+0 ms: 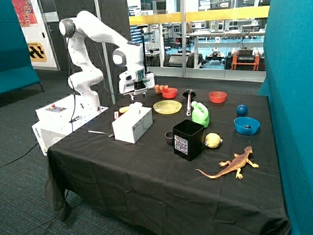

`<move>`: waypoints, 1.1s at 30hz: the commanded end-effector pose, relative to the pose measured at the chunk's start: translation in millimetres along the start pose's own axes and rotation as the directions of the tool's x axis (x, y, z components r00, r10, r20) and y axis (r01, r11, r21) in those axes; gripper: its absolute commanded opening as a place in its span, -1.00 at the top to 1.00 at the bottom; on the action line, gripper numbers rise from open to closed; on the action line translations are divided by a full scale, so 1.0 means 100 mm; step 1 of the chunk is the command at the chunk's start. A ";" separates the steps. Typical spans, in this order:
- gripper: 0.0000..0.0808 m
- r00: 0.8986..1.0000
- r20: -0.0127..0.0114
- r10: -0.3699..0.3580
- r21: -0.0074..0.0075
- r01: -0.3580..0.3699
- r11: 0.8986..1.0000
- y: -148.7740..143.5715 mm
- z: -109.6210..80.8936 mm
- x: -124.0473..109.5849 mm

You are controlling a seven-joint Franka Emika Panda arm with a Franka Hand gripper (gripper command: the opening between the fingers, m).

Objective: Dry the plate

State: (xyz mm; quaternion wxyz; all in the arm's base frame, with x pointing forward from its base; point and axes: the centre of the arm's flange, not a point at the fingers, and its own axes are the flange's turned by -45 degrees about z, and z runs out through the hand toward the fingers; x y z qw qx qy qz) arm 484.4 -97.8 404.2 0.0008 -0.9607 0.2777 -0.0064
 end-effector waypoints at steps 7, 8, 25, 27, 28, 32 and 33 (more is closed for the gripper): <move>-0.66 0.999 0.012 -0.030 -0.005 0.030 1.000 -0.02 -0.08 0.43; -0.67 0.999 0.012 -0.031 -0.005 0.031 1.000 -0.01 -0.08 0.44; -0.74 1.000 0.012 -0.006 -0.005 0.006 1.000 0.29 -0.01 0.51; -0.74 1.000 0.012 -0.004 -0.005 0.004 1.000 0.32 -0.03 0.53; -0.75 1.000 0.012 -0.003 -0.005 0.003 1.000 0.34 -0.04 0.55; -0.74 1.000 0.012 0.001 -0.005 -0.001 1.000 0.39 -0.06 0.57; -0.74 1.000 0.012 0.000 -0.005 0.000 1.000 0.40 -0.06 0.57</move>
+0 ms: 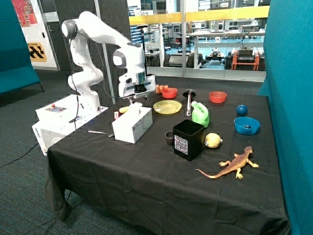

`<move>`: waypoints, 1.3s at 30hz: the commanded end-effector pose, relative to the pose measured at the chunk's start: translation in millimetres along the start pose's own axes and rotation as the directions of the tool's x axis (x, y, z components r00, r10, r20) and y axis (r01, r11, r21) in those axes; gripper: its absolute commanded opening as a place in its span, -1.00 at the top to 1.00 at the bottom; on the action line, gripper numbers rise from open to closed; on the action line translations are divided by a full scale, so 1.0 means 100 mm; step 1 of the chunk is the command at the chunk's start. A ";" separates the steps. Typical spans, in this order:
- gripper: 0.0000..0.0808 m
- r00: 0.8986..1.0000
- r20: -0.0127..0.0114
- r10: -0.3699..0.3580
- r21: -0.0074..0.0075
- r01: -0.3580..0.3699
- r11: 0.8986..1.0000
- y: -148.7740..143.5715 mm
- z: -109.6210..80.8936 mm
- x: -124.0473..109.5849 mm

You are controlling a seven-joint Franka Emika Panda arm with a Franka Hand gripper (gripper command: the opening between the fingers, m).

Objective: Dry the plate

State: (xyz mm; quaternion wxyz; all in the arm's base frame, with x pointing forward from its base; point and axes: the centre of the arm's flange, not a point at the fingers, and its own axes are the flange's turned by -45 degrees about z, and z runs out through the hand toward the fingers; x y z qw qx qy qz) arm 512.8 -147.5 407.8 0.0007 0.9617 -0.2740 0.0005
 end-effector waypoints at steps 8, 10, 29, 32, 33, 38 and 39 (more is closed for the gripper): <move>-0.76 1.000 0.001 0.004 0.001 -0.004 1.000 0.19 0.01 0.10; -0.67 1.000 0.001 0.003 0.001 -0.003 1.000 0.19 0.04 0.10; -0.39 1.000 0.001 -0.031 0.001 0.031 1.000 0.06 0.35 0.17; 0.06 1.000 0.001 -0.030 0.001 0.030 1.000 0.06 0.35 0.18; 0.26 1.000 0.001 -0.031 0.001 0.031 1.000 0.06 0.36 0.17; 0.97 0.999 0.001 -0.038 0.001 0.038 0.999 0.06 0.38 0.15; 0.98 0.999 0.001 -0.038 0.001 0.038 0.999 0.06 0.38 0.14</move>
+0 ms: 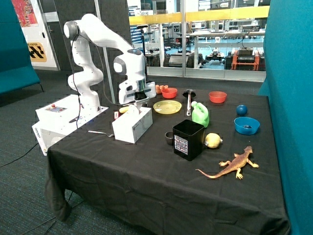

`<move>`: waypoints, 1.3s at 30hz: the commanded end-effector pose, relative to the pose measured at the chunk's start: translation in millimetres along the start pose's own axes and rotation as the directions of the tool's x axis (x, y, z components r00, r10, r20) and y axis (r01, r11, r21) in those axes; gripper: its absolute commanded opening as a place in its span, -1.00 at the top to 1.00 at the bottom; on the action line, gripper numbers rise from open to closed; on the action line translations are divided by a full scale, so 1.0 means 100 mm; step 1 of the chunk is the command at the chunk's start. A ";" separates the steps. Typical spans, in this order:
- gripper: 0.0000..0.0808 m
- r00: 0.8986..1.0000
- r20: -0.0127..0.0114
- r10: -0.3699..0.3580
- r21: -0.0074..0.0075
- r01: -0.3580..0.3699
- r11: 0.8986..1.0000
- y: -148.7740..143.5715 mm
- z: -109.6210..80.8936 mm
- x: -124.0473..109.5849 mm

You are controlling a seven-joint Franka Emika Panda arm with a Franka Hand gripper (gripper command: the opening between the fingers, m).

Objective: Dry the plate

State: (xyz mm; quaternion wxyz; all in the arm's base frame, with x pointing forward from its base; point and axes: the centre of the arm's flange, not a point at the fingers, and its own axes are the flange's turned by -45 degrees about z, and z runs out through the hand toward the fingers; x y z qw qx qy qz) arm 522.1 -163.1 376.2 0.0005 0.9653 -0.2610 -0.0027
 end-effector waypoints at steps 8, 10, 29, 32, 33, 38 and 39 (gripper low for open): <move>1.00 1.000 -0.005 -0.019 0.002 0.019 1.000 -0.03 0.06 -0.06; 1.00 1.000 -0.005 -0.021 0.002 0.021 1.000 -0.03 0.06 -0.07; 1.00 0.999 -0.005 -0.039 0.002 0.039 0.999 0.01 0.05 -0.12; 1.00 0.999 -0.005 -0.047 0.002 0.047 0.999 0.00 0.05 -0.11; 1.00 0.999 -0.005 -0.049 0.002 0.049 0.999 0.00 0.04 -0.10; 1.00 0.998 -0.005 -0.056 0.002 0.056 0.998 -0.02 0.03 -0.08; 1.00 0.998 -0.005 -0.057 0.002 0.057 0.998 -0.02 0.03 -0.08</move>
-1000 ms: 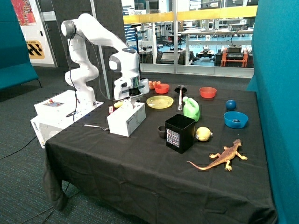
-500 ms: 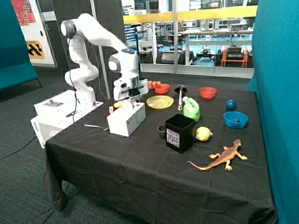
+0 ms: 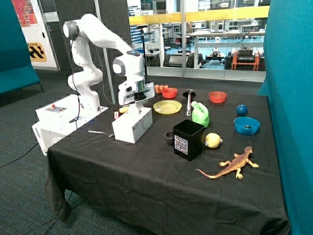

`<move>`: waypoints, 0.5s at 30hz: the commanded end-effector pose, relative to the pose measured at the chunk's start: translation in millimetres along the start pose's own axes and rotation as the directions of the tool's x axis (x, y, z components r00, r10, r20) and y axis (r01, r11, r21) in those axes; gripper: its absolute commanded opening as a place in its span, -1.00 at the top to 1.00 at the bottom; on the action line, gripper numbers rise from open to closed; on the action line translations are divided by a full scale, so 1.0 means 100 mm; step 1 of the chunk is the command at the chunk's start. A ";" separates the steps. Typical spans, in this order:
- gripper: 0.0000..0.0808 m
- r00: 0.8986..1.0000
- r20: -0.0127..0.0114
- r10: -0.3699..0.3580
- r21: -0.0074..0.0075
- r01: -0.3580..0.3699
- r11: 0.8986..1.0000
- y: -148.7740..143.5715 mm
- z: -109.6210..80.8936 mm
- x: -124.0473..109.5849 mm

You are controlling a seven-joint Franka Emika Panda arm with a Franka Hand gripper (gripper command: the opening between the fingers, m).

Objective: Dry the plate

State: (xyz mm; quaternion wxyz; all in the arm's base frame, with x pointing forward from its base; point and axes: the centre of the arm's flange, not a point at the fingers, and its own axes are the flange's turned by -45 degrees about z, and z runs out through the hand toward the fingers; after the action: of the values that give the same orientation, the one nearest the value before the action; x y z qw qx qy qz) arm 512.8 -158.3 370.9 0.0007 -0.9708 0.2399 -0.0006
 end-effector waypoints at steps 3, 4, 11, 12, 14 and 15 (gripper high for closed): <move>1.00 1.000 0.001 -0.023 -0.002 0.023 1.000 -0.05 -0.03 0.02; 1.00 1.000 0.001 -0.025 -0.002 0.025 1.000 -0.05 -0.04 0.02; 1.00 0.999 0.001 -0.051 -0.002 0.051 0.999 -0.13 -0.13 0.00; 1.00 0.998 0.001 -0.060 -0.002 0.060 0.998 -0.14 -0.16 -0.01; 1.00 0.998 0.001 -0.065 -0.002 0.065 0.998 -0.16 -0.21 -0.01; 1.00 0.998 0.001 -0.070 -0.002 0.070 0.998 -0.17 -0.24 -0.01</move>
State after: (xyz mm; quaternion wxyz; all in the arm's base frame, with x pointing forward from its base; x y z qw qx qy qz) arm 515.0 -150.2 378.5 0.0010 -0.9752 0.2213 -0.0074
